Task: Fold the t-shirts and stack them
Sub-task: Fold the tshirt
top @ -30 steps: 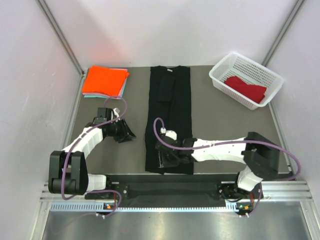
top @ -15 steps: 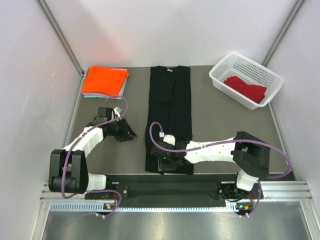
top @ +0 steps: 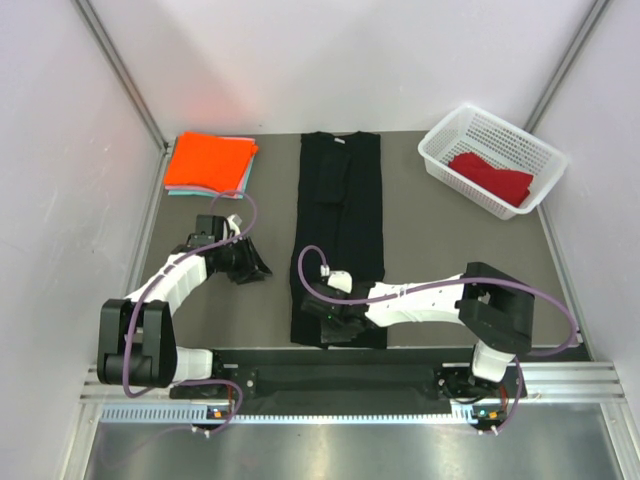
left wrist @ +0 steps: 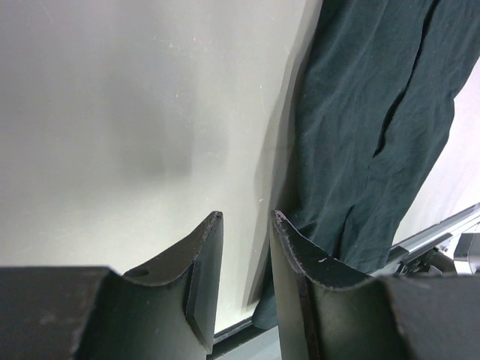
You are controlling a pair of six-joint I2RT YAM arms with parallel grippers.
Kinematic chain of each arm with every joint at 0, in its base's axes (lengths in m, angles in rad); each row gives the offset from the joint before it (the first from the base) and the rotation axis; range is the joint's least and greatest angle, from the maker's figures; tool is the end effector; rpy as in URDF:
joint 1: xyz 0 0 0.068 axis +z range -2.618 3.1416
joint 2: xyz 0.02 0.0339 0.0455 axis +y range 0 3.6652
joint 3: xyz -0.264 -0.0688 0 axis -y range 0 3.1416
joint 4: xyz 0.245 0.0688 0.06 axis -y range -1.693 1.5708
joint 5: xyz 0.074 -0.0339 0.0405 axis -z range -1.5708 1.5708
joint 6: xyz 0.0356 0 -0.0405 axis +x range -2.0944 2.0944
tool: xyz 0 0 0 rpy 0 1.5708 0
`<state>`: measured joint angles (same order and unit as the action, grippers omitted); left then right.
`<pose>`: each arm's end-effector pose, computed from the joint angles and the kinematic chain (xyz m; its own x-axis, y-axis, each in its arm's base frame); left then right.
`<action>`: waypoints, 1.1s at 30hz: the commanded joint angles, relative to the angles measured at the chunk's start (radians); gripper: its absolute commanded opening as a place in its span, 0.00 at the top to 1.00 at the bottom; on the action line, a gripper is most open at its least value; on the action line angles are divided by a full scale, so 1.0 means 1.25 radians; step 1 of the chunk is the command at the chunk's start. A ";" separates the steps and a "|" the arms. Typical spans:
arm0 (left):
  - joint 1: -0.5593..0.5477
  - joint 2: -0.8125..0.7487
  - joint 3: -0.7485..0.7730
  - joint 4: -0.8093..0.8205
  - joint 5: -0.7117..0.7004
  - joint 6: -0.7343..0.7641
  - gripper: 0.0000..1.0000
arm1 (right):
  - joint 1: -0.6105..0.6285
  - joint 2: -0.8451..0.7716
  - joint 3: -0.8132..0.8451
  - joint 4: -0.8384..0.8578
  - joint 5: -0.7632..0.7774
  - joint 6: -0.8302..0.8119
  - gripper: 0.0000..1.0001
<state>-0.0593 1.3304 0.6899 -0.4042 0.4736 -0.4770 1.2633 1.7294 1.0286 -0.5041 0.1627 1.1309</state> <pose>0.2411 -0.0306 0.1802 -0.8961 -0.3561 -0.2650 -0.1464 0.8007 -0.5809 0.1044 0.3096 0.1602 -0.9555 -0.0588 -0.2892 -0.1373 0.9560 0.2593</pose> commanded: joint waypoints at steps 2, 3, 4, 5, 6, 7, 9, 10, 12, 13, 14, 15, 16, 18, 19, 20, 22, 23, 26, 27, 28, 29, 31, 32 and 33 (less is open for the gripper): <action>0.003 -0.027 0.015 0.012 -0.006 0.010 0.64 | 0.012 0.004 0.028 0.001 0.017 0.010 0.87; 0.003 -0.026 0.016 0.013 -0.006 0.009 0.64 | 0.012 0.003 0.032 0.002 0.020 0.005 0.91; 0.003 -0.026 0.017 0.014 -0.009 0.007 0.64 | 0.012 0.002 0.036 0.002 0.020 0.001 0.96; 0.003 -0.025 0.019 0.014 -0.009 0.009 0.64 | 0.012 0.001 0.041 0.001 0.020 -0.003 1.00; 0.003 -0.021 0.020 0.017 -0.011 0.010 0.64 | 0.012 -0.002 0.052 0.000 0.022 -0.011 1.00; 0.003 -0.021 0.021 0.021 -0.012 0.013 0.63 | 0.012 -0.007 0.059 0.001 0.021 -0.015 1.00; 0.003 -0.030 0.026 0.019 -0.052 0.013 0.63 | 0.012 -0.018 0.081 0.011 0.024 -0.042 1.00; 0.003 -0.032 0.029 0.018 -0.066 0.015 0.62 | 0.012 -0.023 0.090 0.014 0.026 -0.048 1.00; 0.003 -0.032 0.035 0.018 -0.088 0.011 0.62 | 0.012 -0.035 0.118 0.014 0.038 -0.075 1.00; 0.003 -0.029 0.037 0.017 -0.084 0.011 0.62 | 0.012 -0.037 0.128 0.005 0.045 -0.081 1.00; 0.003 -0.026 0.038 0.020 -0.072 0.010 0.62 | 0.009 -0.042 0.137 -0.006 0.062 -0.085 1.00; 0.003 -0.024 0.035 0.020 -0.066 0.009 0.62 | 0.008 -0.045 0.149 -0.036 0.070 -0.083 1.00; 0.002 -0.024 0.032 0.020 -0.064 0.011 0.62 | 0.006 -0.046 0.151 -0.047 0.075 -0.080 1.00; 0.001 -0.033 0.020 0.017 -0.062 0.020 0.62 | -0.001 -0.058 0.134 -0.064 0.072 -0.075 1.00; -0.002 -0.038 0.016 0.010 -0.067 0.028 0.62 | -0.003 -0.065 0.122 -0.069 0.076 -0.071 1.00; -0.004 -0.044 0.013 0.004 -0.076 0.032 0.62 | -0.006 -0.084 0.109 -0.072 0.078 -0.065 1.00; -0.014 -0.062 0.005 -0.006 -0.086 0.023 0.63 | -0.009 -0.107 0.060 -0.073 0.087 -0.059 1.00; -0.021 -0.067 0.002 -0.003 -0.082 0.017 0.64 | -0.013 -0.133 0.044 -0.073 0.092 -0.052 1.00; -0.064 -0.089 -0.009 0.008 -0.077 -0.009 0.66 | -0.021 -0.175 -0.013 -0.072 0.101 -0.046 1.00; -0.089 -0.095 -0.010 0.010 -0.078 -0.013 0.66 | -0.024 -0.181 -0.035 -0.069 0.102 -0.044 1.00; -0.102 -0.096 -0.011 0.013 -0.083 -0.027 0.66 | -0.025 -0.187 -0.042 -0.068 0.102 -0.044 1.00; -0.116 -0.098 -0.010 0.014 -0.082 -0.033 0.66 | -0.028 -0.196 -0.050 -0.068 0.103 -0.043 1.00; -0.154 -0.099 -0.013 0.013 -0.088 -0.049 0.66 | -0.028 -0.202 -0.064 -0.069 0.110 -0.041 1.00; -0.166 -0.100 -0.014 0.014 -0.106 -0.055 0.66 | -0.029 -0.208 -0.069 -0.068 0.113 -0.038 1.00; -0.189 -0.105 -0.022 0.015 -0.117 -0.065 0.66 | -0.031 -0.210 -0.078 -0.070 0.116 -0.036 1.00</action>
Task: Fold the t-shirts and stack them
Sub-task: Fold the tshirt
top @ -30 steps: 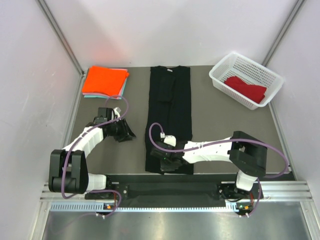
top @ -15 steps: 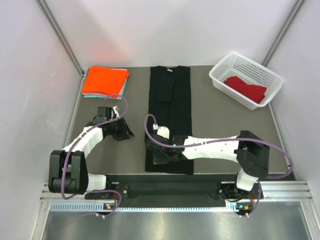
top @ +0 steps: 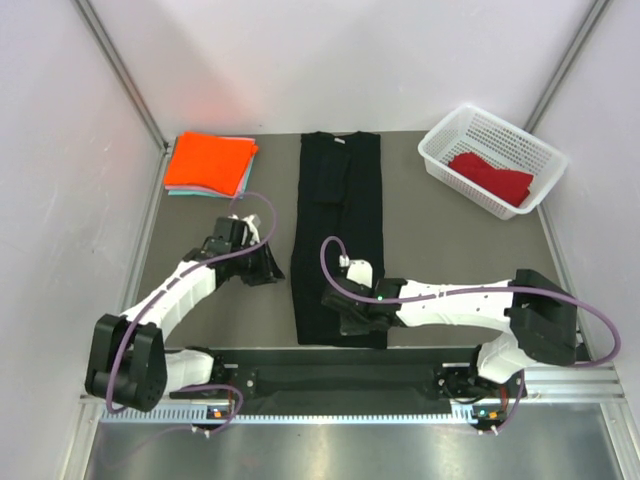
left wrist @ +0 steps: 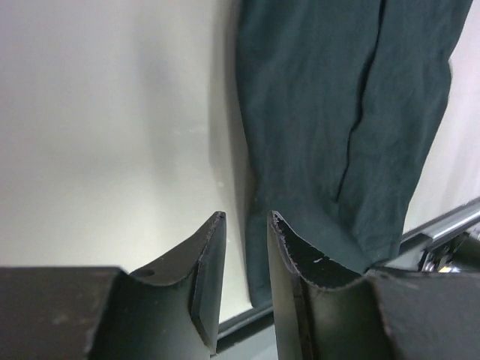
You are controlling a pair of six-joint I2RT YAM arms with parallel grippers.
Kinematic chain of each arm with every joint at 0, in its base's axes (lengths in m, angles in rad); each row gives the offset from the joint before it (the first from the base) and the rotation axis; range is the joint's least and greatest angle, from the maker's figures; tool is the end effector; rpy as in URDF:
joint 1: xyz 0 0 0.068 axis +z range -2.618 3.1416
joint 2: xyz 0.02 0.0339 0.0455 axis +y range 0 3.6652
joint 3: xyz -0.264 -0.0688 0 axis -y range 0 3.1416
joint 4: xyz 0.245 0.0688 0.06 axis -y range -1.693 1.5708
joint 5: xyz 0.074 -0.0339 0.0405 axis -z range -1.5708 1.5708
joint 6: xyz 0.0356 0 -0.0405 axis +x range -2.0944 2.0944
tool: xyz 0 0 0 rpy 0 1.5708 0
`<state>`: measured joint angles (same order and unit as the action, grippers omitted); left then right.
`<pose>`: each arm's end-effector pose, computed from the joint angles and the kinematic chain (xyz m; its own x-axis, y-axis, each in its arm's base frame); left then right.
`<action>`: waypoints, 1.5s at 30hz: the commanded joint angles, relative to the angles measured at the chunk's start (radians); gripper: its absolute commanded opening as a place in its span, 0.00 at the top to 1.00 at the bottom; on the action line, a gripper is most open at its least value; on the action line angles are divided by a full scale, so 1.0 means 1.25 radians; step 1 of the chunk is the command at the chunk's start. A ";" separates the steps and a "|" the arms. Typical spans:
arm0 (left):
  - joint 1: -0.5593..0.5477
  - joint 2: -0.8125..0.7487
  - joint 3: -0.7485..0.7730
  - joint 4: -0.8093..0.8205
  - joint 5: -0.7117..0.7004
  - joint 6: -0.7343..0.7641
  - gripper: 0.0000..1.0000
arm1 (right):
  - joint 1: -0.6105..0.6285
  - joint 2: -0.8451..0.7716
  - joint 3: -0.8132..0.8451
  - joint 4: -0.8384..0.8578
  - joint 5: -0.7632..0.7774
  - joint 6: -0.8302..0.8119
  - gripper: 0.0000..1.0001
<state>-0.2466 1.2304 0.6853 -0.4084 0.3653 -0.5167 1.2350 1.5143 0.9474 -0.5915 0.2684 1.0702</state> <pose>0.2243 -0.0696 0.1992 -0.8992 -0.2494 -0.3594 -0.0181 0.8420 -0.5392 0.1036 0.2682 0.1969 -0.9128 -0.0484 -0.4055 -0.1553 0.9595 0.2350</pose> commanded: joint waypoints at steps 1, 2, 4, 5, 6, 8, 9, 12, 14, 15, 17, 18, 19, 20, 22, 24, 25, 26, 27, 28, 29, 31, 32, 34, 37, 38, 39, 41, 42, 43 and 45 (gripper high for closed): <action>-0.050 -0.027 -0.023 0.017 -0.041 -0.039 0.67 | -0.010 -0.041 -0.017 -0.002 0.037 0.013 1.00; -0.060 -0.030 -0.028 0.017 -0.059 -0.043 0.67 | -0.014 -0.044 -0.019 -0.002 0.039 0.014 1.00; -0.085 -0.033 -0.038 0.019 -0.070 -0.054 0.68 | -0.016 -0.048 -0.029 -0.003 0.044 0.014 1.00; -0.093 -0.036 -0.041 0.016 -0.073 -0.057 0.68 | -0.016 -0.052 -0.031 -0.003 0.048 0.013 1.00; -0.104 -0.036 -0.046 0.016 -0.075 -0.060 0.69 | -0.015 -0.053 -0.031 -0.009 0.052 0.011 1.00; -0.114 -0.044 -0.055 0.016 -0.069 -0.064 0.69 | -0.017 -0.060 -0.030 -0.010 0.058 0.005 1.00; -0.124 -0.050 -0.060 0.019 -0.053 -0.063 0.69 | -0.017 -0.064 -0.030 -0.009 0.059 0.004 1.00; -0.151 -0.077 -0.075 0.024 -0.039 -0.065 0.66 | -0.017 -0.066 -0.028 -0.005 0.061 -0.003 1.00; -0.168 -0.102 -0.092 0.024 -0.048 -0.071 0.65 | -0.017 -0.064 -0.025 -0.002 0.059 -0.006 1.00; -0.181 -0.107 -0.099 0.028 -0.049 -0.081 0.64 | -0.016 -0.064 -0.025 0.003 0.059 -0.006 1.00; -0.193 -0.107 -0.116 0.033 -0.057 -0.091 0.64 | -0.017 -0.059 -0.023 0.009 0.055 -0.009 1.00; -0.208 -0.104 -0.122 0.037 -0.058 -0.101 0.64 | -0.019 -0.059 -0.023 0.013 0.055 -0.011 1.00; -0.215 -0.102 -0.130 0.047 -0.063 -0.108 0.64 | -0.019 -0.057 -0.022 0.015 0.054 -0.012 1.00; -0.222 -0.097 -0.144 0.052 -0.064 -0.115 0.64 | -0.019 -0.054 -0.017 0.015 0.053 -0.014 1.00; -0.241 -0.092 -0.158 0.073 -0.077 -0.142 0.63 | -0.019 -0.052 -0.015 0.017 0.053 -0.017 1.00; -0.260 -0.086 -0.175 0.092 -0.082 -0.166 0.63 | -0.019 -0.049 -0.014 0.020 0.052 -0.020 1.00; -0.268 -0.082 -0.178 0.100 -0.085 -0.171 0.63 | -0.017 -0.052 -0.012 0.022 0.052 -0.022 1.00; -0.285 -0.069 -0.176 0.112 -0.091 -0.173 0.62 | -0.019 -0.051 -0.013 0.023 0.050 -0.022 1.00; -0.292 -0.059 -0.173 0.116 -0.096 -0.178 0.62 | -0.017 -0.049 -0.013 0.025 0.050 -0.023 1.00; -0.298 -0.049 -0.170 0.120 -0.098 -0.179 0.62 | -0.017 -0.049 -0.013 0.026 0.047 -0.024 1.00; -0.309 -0.030 -0.168 0.128 -0.103 -0.181 0.61 | -0.019 -0.049 -0.012 0.028 0.047 -0.025 1.00; -0.317 -0.011 -0.168 0.128 -0.118 -0.185 0.61 | -0.019 -0.049 -0.013 0.031 0.044 -0.028 1.00; -0.319 0.008 -0.169 0.130 -0.119 -0.185 0.62 | -0.020 -0.050 -0.015 0.033 0.044 -0.029 1.00; -0.319 0.016 -0.162 0.108 -0.147 -0.188 0.68 | -0.021 -0.053 -0.017 0.038 0.042 -0.029 1.00; -0.324 -0.017 -0.146 0.054 -0.200 -0.194 0.74 | -0.023 -0.058 -0.019 0.040 0.039 -0.030 1.00; -0.324 -0.029 -0.137 0.032 -0.212 -0.194 0.75 | -0.023 -0.059 -0.019 0.041 0.039 -0.032 1.00; -0.324 -0.042 -0.129 -0.008 -0.227 -0.192 0.76 | -0.025 -0.062 -0.019 0.041 0.038 -0.033 1.00; -0.324 -0.074 -0.104 -0.049 -0.265 -0.190 0.76 | -0.025 -0.068 -0.020 0.050 0.037 -0.038 1.00; -0.324 -0.082 -0.100 -0.061 -0.274 -0.193 0.77 | -0.025 -0.071 -0.020 0.055 0.036 -0.039 1.00; -0.324 -0.096 -0.104 -0.078 -0.281 -0.198 0.76 | -0.026 -0.076 -0.022 0.058 0.033 -0.043 1.00; -0.323 -0.108 -0.115 -0.078 -0.282 -0.214 0.76 | -0.027 -0.079 -0.025 0.074 0.031 -0.047 1.00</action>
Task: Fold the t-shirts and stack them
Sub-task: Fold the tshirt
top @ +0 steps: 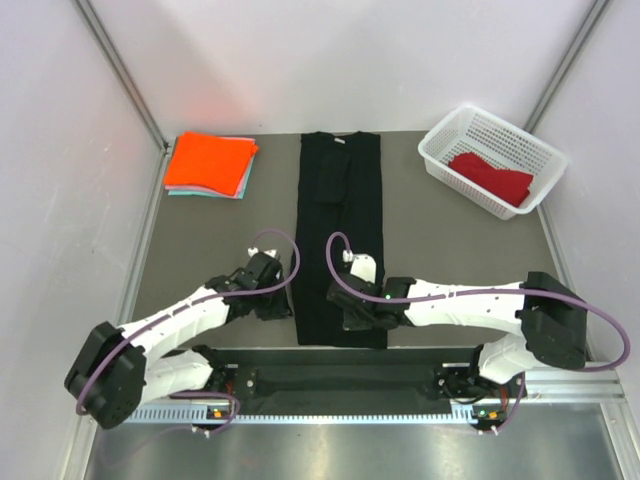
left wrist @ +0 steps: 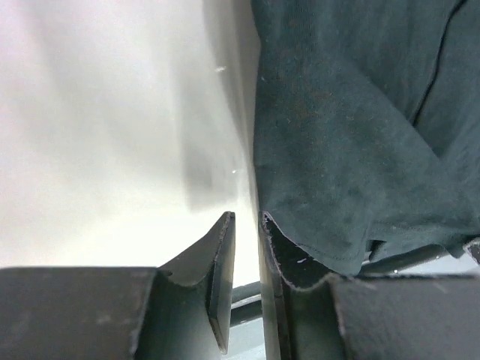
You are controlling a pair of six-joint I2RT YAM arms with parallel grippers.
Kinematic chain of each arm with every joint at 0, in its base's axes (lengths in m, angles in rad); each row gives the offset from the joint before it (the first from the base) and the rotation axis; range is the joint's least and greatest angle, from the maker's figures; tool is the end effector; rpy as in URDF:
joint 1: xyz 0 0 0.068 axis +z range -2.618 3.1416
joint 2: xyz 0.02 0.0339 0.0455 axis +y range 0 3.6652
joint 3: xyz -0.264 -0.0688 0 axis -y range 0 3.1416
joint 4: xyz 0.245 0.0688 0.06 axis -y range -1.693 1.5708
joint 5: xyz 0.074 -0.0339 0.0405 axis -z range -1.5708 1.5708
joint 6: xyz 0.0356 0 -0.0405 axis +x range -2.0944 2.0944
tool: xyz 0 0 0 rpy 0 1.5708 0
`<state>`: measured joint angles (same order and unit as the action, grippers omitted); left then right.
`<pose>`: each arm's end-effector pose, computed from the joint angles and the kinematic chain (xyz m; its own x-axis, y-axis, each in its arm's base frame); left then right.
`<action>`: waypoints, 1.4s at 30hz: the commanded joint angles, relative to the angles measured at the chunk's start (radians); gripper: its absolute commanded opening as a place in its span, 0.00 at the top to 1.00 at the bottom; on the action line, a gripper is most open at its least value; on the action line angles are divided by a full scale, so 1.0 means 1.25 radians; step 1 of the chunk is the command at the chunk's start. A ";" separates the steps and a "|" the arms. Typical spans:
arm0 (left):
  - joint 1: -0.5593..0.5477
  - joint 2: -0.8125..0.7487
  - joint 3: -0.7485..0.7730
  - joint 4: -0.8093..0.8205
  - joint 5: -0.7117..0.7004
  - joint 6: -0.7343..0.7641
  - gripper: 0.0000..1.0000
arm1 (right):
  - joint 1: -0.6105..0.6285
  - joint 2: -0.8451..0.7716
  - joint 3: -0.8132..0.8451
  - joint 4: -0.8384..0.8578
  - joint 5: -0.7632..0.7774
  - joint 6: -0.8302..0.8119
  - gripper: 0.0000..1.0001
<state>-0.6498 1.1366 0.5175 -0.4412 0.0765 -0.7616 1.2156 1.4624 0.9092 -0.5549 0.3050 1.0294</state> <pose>0.1550 -0.1212 0.1642 -0.9396 -0.1502 -0.3076 -0.0213 0.9225 -0.3854 0.1073 0.2584 0.2017 -0.8868 -0.0404 -0.4603 -0.1701 0.9547 0.2440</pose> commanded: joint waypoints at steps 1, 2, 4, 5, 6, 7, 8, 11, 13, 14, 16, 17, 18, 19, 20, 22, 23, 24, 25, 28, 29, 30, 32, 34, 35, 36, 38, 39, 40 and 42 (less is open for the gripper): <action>0.000 -0.038 0.005 -0.046 -0.050 -0.021 0.76 | -0.010 -0.037 0.004 0.050 -0.002 -0.020 1.00; -0.002 -0.039 -0.002 -0.041 -0.046 -0.030 0.76 | -0.012 -0.036 0.002 0.060 -0.005 -0.021 1.00; 0.000 -0.055 -0.011 -0.023 -0.022 -0.025 0.76 | -0.012 -0.034 -0.003 0.071 -0.016 -0.022 1.00; -0.008 -0.067 -0.018 0.027 0.025 -0.030 0.75 | -0.012 -0.031 -0.008 0.078 -0.018 -0.023 1.00; -0.013 -0.086 -0.026 0.057 0.048 -0.041 0.72 | -0.013 -0.031 -0.009 0.083 -0.022 -0.023 1.00; -0.015 -0.121 -0.052 0.094 0.077 -0.056 0.70 | -0.013 -0.031 -0.012 0.086 -0.023 -0.022 1.00; -0.018 -0.135 -0.063 0.146 0.104 -0.086 0.67 | -0.013 -0.032 -0.014 0.089 -0.024 -0.022 1.00; -0.032 -0.135 -0.072 0.157 0.103 -0.106 0.62 | -0.014 -0.034 -0.016 0.093 -0.024 -0.022 1.00; -0.037 -0.103 -0.055 0.124 0.086 -0.100 0.62 | -0.014 -0.035 -0.018 0.097 -0.024 -0.025 1.00; -0.045 -0.090 -0.048 0.111 0.079 -0.098 0.62 | -0.013 -0.035 -0.018 0.099 -0.024 -0.025 1.00; -0.059 -0.061 -0.032 0.089 0.051 -0.105 0.64 | -0.014 -0.035 -0.018 0.099 -0.027 -0.027 1.00; -0.063 -0.052 -0.029 0.085 0.043 -0.111 0.65 | -0.013 -0.035 -0.019 0.103 -0.027 -0.026 1.00; -0.067 -0.042 -0.025 0.081 0.038 -0.128 0.66 | -0.014 -0.036 -0.021 0.103 -0.027 -0.026 1.00; -0.072 -0.030 -0.018 0.071 0.019 -0.136 0.66 | -0.014 -0.038 -0.023 0.104 -0.027 -0.026 1.00; -0.083 -0.025 -0.014 0.062 0.006 -0.151 0.66 | -0.015 -0.038 -0.025 0.108 -0.028 -0.026 1.00; -0.095 -0.022 -0.009 0.046 -0.025 -0.165 0.65 | -0.014 -0.041 -0.029 0.108 -0.026 -0.026 1.00; -0.096 -0.022 -0.008 0.045 -0.030 -0.174 0.65 | -0.014 -0.042 -0.030 0.110 -0.026 -0.026 1.00; -0.099 -0.023 -0.008 0.046 -0.034 -0.177 0.65 | -0.014 -0.042 -0.034 0.111 -0.027 -0.026 1.00; -0.101 -0.022 -0.004 0.046 -0.038 -0.181 0.65 | -0.013 -0.043 -0.039 0.115 -0.029 -0.026 1.00; -0.111 -0.015 0.004 0.052 -0.045 -0.193 0.65 | -0.014 -0.046 -0.051 0.130 -0.034 -0.025 1.00; -0.112 -0.012 0.006 0.058 -0.045 -0.198 0.65 | -0.015 -0.046 -0.054 0.133 -0.035 -0.025 1.00; -0.116 -0.010 0.007 0.061 -0.046 -0.202 0.65 | -0.014 -0.046 -0.054 0.136 -0.037 -0.025 1.00; -0.123 0.004 0.009 0.062 -0.049 -0.209 0.66 | -0.014 -0.047 -0.056 0.138 -0.037 -0.025 1.00; -0.129 0.021 0.009 0.063 -0.053 -0.213 0.67 | -0.014 -0.049 -0.057 0.141 -0.035 -0.026 1.00; -0.131 0.025 0.009 0.062 -0.054 -0.215 0.68 | -0.014 -0.049 -0.059 0.141 -0.037 -0.026 1.00; -0.134 0.031 0.009 0.061 -0.054 -0.217 0.69 | -0.014 -0.051 -0.059 0.143 -0.035 -0.026 1.00; -0.142 0.043 0.008 0.062 -0.079 -0.221 0.70 | -0.013 -0.053 -0.060 0.146 -0.037 -0.027 1.00; -0.142 0.049 0.007 0.062 -0.084 -0.222 0.70 | -0.014 -0.053 -0.062 0.148 -0.038 -0.026 1.00; -0.145 0.060 0.008 0.063 -0.087 -0.222 0.70 | -0.013 -0.057 -0.062 0.148 -0.037 -0.026 1.00; -0.148 0.080 0.013 0.065 -0.088 -0.215 0.69 | -0.013 -0.058 -0.063 0.148 -0.035 -0.026 1.00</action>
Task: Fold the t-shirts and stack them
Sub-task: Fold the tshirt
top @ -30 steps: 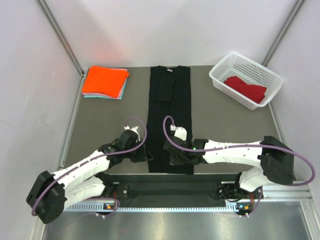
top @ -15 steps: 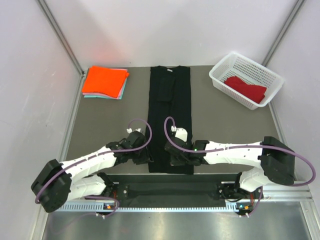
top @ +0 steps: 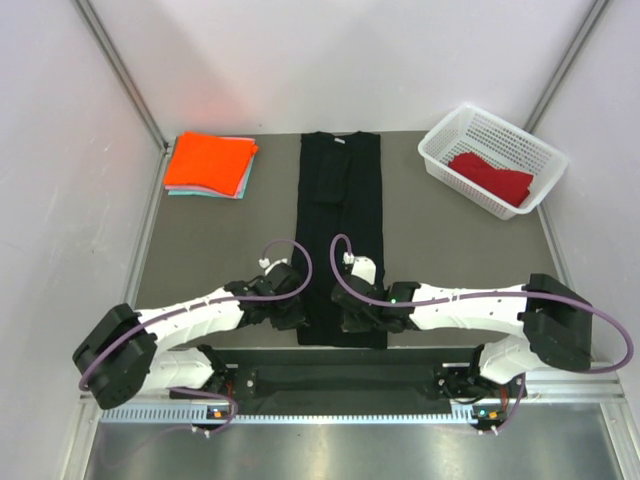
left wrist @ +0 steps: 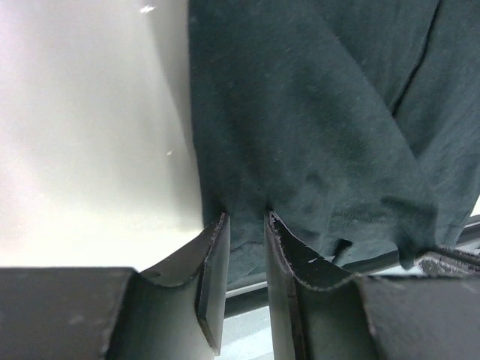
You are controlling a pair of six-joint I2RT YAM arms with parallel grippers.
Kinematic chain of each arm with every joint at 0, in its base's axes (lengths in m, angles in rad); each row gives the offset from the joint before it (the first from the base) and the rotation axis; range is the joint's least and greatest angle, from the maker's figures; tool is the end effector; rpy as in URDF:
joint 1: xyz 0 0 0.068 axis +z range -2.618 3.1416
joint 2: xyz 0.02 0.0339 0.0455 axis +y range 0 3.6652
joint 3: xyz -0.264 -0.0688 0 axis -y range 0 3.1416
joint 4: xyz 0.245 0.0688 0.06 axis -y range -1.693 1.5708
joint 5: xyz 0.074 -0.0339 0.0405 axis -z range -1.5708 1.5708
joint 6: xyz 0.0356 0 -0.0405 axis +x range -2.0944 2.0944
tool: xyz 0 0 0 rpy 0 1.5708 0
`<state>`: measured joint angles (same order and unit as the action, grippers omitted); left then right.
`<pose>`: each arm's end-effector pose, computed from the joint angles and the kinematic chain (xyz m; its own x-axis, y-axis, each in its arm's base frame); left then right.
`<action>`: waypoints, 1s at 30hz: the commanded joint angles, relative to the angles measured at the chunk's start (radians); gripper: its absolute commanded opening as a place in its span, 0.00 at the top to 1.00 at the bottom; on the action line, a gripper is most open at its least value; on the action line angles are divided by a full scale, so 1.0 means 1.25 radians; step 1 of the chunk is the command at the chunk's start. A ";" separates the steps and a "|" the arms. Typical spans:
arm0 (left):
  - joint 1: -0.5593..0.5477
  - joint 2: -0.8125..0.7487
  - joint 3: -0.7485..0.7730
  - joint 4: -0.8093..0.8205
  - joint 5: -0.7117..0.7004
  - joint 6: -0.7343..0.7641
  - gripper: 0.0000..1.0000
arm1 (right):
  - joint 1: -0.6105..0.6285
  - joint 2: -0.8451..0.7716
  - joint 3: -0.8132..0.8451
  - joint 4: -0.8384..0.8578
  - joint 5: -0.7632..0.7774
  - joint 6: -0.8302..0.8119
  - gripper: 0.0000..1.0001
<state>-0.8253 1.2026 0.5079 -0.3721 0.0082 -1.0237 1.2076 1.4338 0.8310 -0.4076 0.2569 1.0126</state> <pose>0.1385 -0.1505 0.1531 -0.9388 -0.2421 -0.2451 -0.1237 0.9008 -0.4162 0.1070 0.2561 0.1937 -0.8856 -0.0208 -0.4641 -0.1982 0.9205 0.3369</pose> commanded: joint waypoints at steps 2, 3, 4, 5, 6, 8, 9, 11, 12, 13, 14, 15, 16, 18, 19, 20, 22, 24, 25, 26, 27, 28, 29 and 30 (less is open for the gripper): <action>-0.010 0.036 0.027 0.012 -0.034 0.004 0.69 | -0.008 -0.035 -0.001 0.032 0.002 -0.012 1.00; -0.012 0.039 0.029 0.011 -0.035 0.008 0.71 | -0.008 -0.033 -0.003 0.033 0.002 -0.012 1.00; -0.013 0.041 0.033 0.006 -0.040 0.010 0.80 | -0.008 -0.032 -0.003 0.034 0.001 -0.011 1.00; -0.016 0.042 0.035 0.001 -0.042 0.015 0.86 | -0.006 -0.032 -0.003 0.034 -0.001 -0.011 1.00; -0.015 0.037 0.043 -0.008 -0.043 0.018 0.91 | -0.008 -0.030 -0.003 0.036 -0.003 -0.011 1.00; -0.017 0.030 0.054 -0.045 -0.057 0.027 1.00 | -0.008 -0.031 -0.003 0.039 -0.003 -0.011 1.00; -0.016 0.017 0.066 -0.058 -0.061 0.031 1.00 | -0.008 -0.030 -0.003 0.039 -0.004 -0.010 1.00; -0.016 0.003 0.077 -0.094 -0.072 0.037 1.00 | -0.008 -0.028 0.002 0.043 -0.006 -0.011 1.00; -0.016 -0.012 0.084 -0.100 -0.072 0.040 1.00 | -0.008 -0.029 0.003 0.043 -0.009 -0.011 1.00; -0.016 -0.018 0.086 -0.106 -0.073 0.041 1.00 | -0.008 -0.029 0.006 0.045 -0.009 -0.012 1.00; -0.016 -0.024 0.086 -0.111 -0.073 0.042 1.00 | -0.008 -0.029 0.006 0.047 -0.012 -0.011 1.00; -0.016 -0.034 0.083 -0.113 -0.073 0.042 1.00 | -0.008 -0.029 0.006 0.050 -0.017 -0.011 1.00; -0.016 -0.038 0.080 -0.116 -0.072 0.042 1.00 | -0.008 -0.029 0.008 0.055 -0.019 -0.011 1.00; -0.016 -0.045 0.071 -0.115 -0.070 0.041 1.00 | -0.008 -0.028 0.009 0.057 -0.024 -0.011 1.00; -0.016 -0.045 0.069 -0.111 -0.068 0.038 1.00 | -0.006 -0.027 0.011 0.057 -0.025 -0.011 1.00; -0.016 -0.047 0.066 -0.104 -0.063 0.038 1.00 | -0.009 -0.025 0.011 0.057 -0.025 -0.011 1.00; -0.016 -0.039 0.066 -0.085 -0.047 0.036 0.96 | -0.009 -0.025 0.009 0.060 -0.026 -0.010 1.00; -0.017 -0.022 0.072 -0.077 -0.040 0.027 0.84 | -0.009 -0.025 0.010 0.061 -0.025 -0.010 1.00; -0.020 -0.014 0.075 -0.073 -0.037 0.021 0.76 | -0.008 -0.025 0.009 0.062 -0.026 -0.009 1.00; -0.021 -0.007 0.076 -0.072 -0.037 0.018 0.74 | -0.008 -0.025 0.008 0.062 -0.026 -0.010 1.00; -0.024 0.006 0.080 -0.070 -0.037 0.014 0.72 | -0.009 -0.024 0.006 0.062 -0.025 -0.010 1.00; -0.032 0.012 0.081 -0.072 -0.043 0.005 0.71 | -0.008 -0.024 0.006 0.063 -0.024 -0.011 1.00; -0.036 0.017 0.081 -0.072 -0.049 0.000 0.71 | -0.008 -0.023 0.005 0.066 -0.025 -0.011 1.00; -0.044 0.023 0.076 -0.070 -0.054 -0.006 0.70 | -0.009 -0.025 0.003 0.067 -0.028 -0.011 1.00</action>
<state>-0.8585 1.2156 0.5781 -0.4824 -0.0460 -1.0023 1.2076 1.4246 0.8307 -0.3740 0.2218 1.0126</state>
